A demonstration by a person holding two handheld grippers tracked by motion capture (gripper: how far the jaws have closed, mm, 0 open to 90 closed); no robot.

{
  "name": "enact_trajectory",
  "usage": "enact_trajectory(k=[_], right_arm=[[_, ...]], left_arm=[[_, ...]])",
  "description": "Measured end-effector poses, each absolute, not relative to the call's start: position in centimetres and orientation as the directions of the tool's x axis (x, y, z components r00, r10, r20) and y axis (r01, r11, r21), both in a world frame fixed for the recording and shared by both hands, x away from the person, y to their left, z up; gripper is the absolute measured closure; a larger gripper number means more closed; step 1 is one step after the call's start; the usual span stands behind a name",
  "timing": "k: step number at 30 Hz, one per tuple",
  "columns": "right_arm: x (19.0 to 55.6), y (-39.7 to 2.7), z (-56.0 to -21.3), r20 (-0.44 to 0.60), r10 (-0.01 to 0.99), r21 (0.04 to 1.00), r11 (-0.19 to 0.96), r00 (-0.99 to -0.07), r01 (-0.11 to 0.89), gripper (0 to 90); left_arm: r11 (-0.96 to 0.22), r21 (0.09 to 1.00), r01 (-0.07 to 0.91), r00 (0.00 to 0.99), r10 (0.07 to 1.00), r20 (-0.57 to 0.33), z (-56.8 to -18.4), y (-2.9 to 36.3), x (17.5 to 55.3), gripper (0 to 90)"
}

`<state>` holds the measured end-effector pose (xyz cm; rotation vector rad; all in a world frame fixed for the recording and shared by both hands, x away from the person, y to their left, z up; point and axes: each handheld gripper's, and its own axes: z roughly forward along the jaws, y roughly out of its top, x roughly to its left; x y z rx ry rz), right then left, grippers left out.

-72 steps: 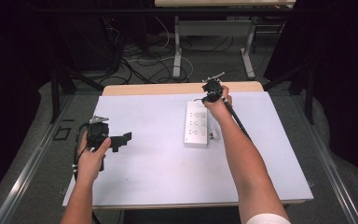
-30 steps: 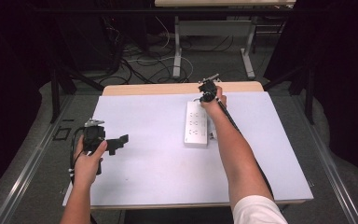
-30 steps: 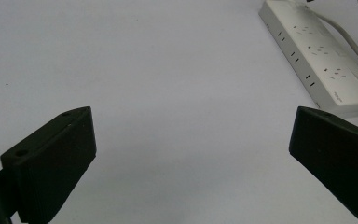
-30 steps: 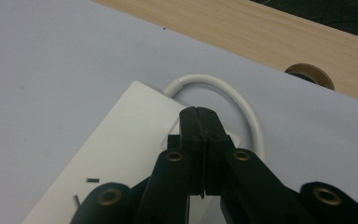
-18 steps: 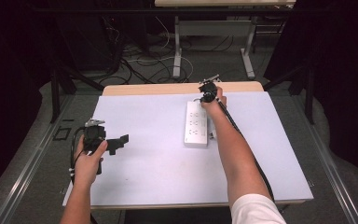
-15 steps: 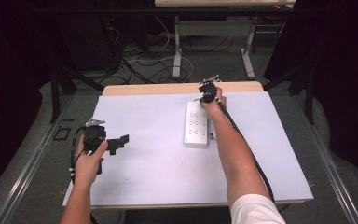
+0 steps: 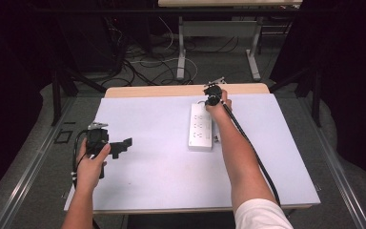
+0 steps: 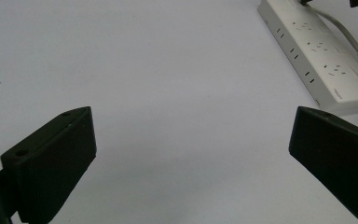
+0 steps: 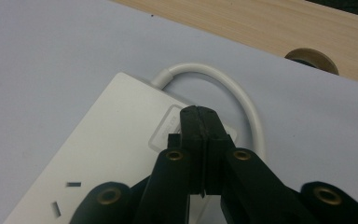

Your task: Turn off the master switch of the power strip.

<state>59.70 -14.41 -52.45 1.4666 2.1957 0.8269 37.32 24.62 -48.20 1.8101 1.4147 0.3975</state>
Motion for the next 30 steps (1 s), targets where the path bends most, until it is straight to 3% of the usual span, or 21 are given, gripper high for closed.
enact_trajectory(k=[4, 23, 26, 30], right_arm=[[59.6, -14.0, -52.4, -0.028, 0.912, 0.643, 0.329, -0.408, 0.692, 90.0], [59.6, -13.4, -52.7, -0.009, 0.906, 0.654, 0.325, -0.422, 0.683, 90.0], [59.6, -13.8, -52.4, -0.002, 0.912, 0.659, 0.310, -0.410, 0.686, 83.0], [59.5, -14.5, -52.0, 0.010, 0.917, 0.642, 0.301, -0.400, 0.705, 80.1]], left_arm=[[-0.073, 0.736, 0.673, 0.333, 0.919, -0.213, -48.3, 24.6, 37.4, 0.8], [-0.083, 0.729, 0.679, 0.339, 0.917, -0.211, -48.5, 24.3, 37.5, 0.8], [-0.086, 0.729, 0.679, 0.341, 0.916, -0.209, -48.5, 24.1, 37.5, 0.8], [-0.084, 0.730, 0.678, 0.341, 0.916, -0.211, -48.5, 24.2, 37.5, 0.8]])
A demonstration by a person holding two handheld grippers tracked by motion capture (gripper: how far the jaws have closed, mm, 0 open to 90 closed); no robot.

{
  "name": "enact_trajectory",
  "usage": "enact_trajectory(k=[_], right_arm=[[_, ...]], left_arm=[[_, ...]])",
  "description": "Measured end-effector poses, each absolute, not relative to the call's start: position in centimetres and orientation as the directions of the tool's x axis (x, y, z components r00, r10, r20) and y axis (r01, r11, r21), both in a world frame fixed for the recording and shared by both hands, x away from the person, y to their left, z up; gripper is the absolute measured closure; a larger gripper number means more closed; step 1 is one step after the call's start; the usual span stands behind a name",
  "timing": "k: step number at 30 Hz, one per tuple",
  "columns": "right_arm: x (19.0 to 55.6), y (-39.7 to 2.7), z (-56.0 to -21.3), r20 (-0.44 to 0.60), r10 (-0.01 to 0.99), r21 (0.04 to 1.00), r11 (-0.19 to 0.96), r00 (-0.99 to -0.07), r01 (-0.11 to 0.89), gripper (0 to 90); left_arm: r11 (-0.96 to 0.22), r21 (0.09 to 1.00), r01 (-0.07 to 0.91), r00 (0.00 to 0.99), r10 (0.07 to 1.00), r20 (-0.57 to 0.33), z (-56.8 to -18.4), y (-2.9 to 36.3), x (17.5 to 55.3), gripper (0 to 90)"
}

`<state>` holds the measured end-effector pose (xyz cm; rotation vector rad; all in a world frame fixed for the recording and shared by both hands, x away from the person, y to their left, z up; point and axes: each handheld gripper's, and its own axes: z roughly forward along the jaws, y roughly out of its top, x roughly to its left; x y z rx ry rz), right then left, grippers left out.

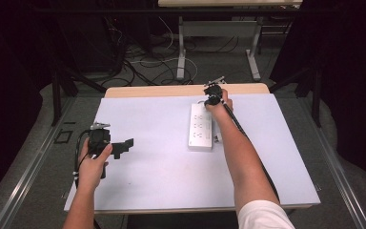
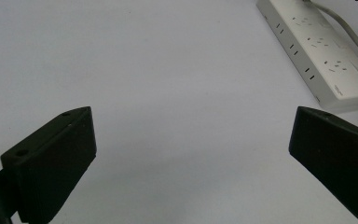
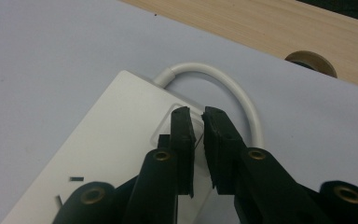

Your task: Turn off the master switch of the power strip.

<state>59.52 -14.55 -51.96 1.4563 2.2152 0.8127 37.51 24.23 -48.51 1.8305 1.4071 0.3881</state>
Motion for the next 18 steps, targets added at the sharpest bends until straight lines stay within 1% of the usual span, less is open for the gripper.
enact_trajectory(k=[10, 11, 12, 16, 17, 18], right_arm=[[58.9, -14.6, -50.9, -0.006, 0.903, 0.622, 0.340, -0.430, 0.705, 71.4], [58.8, -14.6, -50.8, -0.011, 0.903, 0.620, 0.343, -0.429, 0.706, 67.7], [58.8, -14.6, -50.8, -0.011, 0.903, 0.620, 0.343, -0.429, 0.706, 67.7], [58.5, -14.7, -50.6, 0.004, 0.902, 0.619, 0.337, -0.433, 0.709, 59.2], [58.3, -14.7, -50.5, 0.000, 0.901, 0.603, 0.347, -0.434, 0.719, 57.2], [58.3, -14.7, -50.5, 0.002, 0.897, 0.602, 0.352, -0.442, 0.717, 56.7]], left_arm=[[-0.095, 0.729, 0.678, 0.344, 0.917, -0.201, -48.5, 24.0, 37.5, 0.8], [-0.094, 0.729, 0.678, 0.343, 0.918, -0.201, -48.4, 24.0, 37.5, 0.8], [-0.095, 0.729, 0.678, 0.344, 0.917, -0.200, -48.4, 24.0, 37.5, 0.8], [-0.096, 0.730, 0.677, 0.344, 0.918, -0.199, -48.4, 24.0, 37.5, 0.8], [-0.095, 0.732, 0.675, 0.344, 0.918, -0.199, -48.4, 24.0, 37.5, 0.8], [-0.096, 0.731, 0.675, 0.344, 0.918, -0.198, -48.5, 24.1, 37.5, 0.8]])
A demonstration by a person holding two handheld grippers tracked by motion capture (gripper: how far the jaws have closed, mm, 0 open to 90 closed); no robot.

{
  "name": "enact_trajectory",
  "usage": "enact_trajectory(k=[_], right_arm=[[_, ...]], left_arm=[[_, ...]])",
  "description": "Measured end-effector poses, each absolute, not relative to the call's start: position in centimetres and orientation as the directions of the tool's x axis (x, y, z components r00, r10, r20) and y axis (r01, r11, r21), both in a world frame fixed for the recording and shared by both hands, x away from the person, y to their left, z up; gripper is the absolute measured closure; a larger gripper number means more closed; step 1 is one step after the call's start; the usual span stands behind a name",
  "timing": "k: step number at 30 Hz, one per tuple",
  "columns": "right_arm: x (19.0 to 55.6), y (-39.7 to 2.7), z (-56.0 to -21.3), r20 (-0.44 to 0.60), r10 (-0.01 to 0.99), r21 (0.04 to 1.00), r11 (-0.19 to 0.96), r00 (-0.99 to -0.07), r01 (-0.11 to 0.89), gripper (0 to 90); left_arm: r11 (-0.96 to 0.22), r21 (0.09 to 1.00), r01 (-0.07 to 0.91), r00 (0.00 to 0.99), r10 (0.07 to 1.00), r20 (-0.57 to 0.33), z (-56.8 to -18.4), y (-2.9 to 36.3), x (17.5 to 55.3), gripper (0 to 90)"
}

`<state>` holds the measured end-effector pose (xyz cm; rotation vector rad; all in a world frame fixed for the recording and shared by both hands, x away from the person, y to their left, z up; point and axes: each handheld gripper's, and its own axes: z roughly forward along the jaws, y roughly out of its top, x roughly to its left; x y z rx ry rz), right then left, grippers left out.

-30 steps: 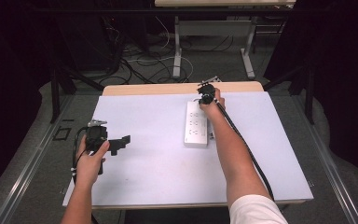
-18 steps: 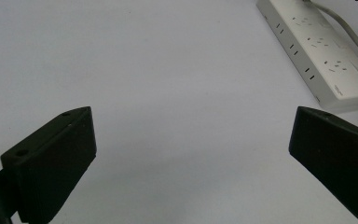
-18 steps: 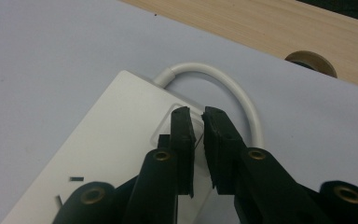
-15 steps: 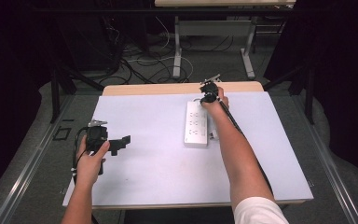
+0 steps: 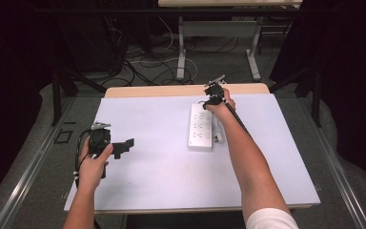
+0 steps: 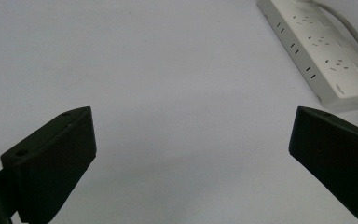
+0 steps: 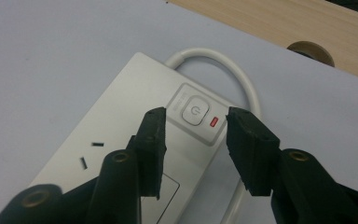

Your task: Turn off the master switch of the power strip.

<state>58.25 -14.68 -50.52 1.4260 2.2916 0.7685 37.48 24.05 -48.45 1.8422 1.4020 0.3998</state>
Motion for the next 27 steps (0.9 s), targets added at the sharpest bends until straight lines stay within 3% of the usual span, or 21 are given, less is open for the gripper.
enact_trajectory(k=[5, 22, 27], right_arm=[[57.7, -14.6, -50.2, 0.004, 0.891, 0.613, 0.356, -0.453, 0.705, 51.0], [54.9, -15.2, -48.3, 0.050, 0.877, 0.577, 0.365, -0.478, 0.731, 49.3], [53.9, -15.3, -47.6, 0.071, 0.874, 0.572, 0.360, -0.481, 0.737, 42.1]], left_arm=[[-0.096, 0.734, 0.673, 0.345, 0.918, -0.195, -48.3, 24.0, 37.4, 0.8], [-0.116, 0.735, 0.668, 0.360, 0.915, -0.182, -48.0, 23.1, 37.5, 0.8], [-0.127, 0.735, 0.666, 0.366, 0.915, -0.173, -47.9, 23.0, 37.4, 0.8]])
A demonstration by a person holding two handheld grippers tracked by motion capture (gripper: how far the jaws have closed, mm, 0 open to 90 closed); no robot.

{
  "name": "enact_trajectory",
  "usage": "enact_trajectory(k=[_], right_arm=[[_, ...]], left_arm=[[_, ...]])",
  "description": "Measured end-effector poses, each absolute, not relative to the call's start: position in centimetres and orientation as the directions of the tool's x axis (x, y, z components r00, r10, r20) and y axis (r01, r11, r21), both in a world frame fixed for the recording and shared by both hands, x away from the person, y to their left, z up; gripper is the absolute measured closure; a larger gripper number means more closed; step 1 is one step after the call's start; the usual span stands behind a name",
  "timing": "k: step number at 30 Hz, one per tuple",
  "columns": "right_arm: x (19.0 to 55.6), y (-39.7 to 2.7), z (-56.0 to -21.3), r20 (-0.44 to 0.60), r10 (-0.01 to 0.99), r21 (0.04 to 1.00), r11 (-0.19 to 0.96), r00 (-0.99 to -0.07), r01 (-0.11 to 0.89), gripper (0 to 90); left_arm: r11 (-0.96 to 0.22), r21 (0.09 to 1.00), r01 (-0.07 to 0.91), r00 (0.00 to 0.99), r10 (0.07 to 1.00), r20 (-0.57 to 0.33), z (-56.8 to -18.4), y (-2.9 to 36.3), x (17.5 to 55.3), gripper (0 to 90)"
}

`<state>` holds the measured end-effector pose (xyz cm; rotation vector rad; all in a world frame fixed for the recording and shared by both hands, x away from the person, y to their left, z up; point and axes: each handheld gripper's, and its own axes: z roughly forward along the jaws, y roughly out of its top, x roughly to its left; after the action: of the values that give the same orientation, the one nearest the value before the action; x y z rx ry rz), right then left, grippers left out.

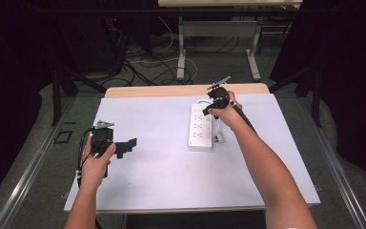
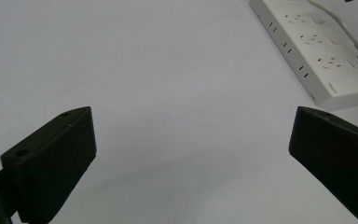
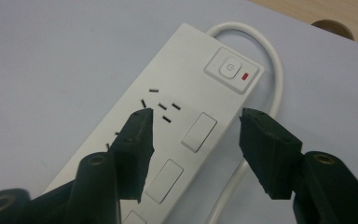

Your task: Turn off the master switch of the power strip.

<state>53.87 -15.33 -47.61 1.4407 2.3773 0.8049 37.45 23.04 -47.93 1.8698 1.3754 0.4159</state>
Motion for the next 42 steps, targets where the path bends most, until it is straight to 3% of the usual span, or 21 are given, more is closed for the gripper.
enact_trajectory(k=[25, 32, 42], right_arm=[[49.8, -17.0, -44.1, 0.072, 0.870, 0.646, 0.332, -0.488, 0.688, 14.6], [48.4, -17.6, -43.5, 0.077, 0.862, 0.652, 0.337, -0.501, 0.679, 0.0], [45.8, -18.7, -42.9, 0.096, 0.844, 0.666, 0.339, -0.528, 0.664, 0.0]], left_arm=[[-0.131, 0.735, 0.666, 0.374, 0.911, -0.176, -47.5, 22.9, 37.3, 0.8], [-0.123, 0.737, 0.664, 0.371, 0.911, -0.182, -47.5, 22.9, 37.2, 0.8], [-0.125, 0.739, 0.662, 0.378, 0.907, -0.185, -47.5, 22.7, 37.1, 0.8]])
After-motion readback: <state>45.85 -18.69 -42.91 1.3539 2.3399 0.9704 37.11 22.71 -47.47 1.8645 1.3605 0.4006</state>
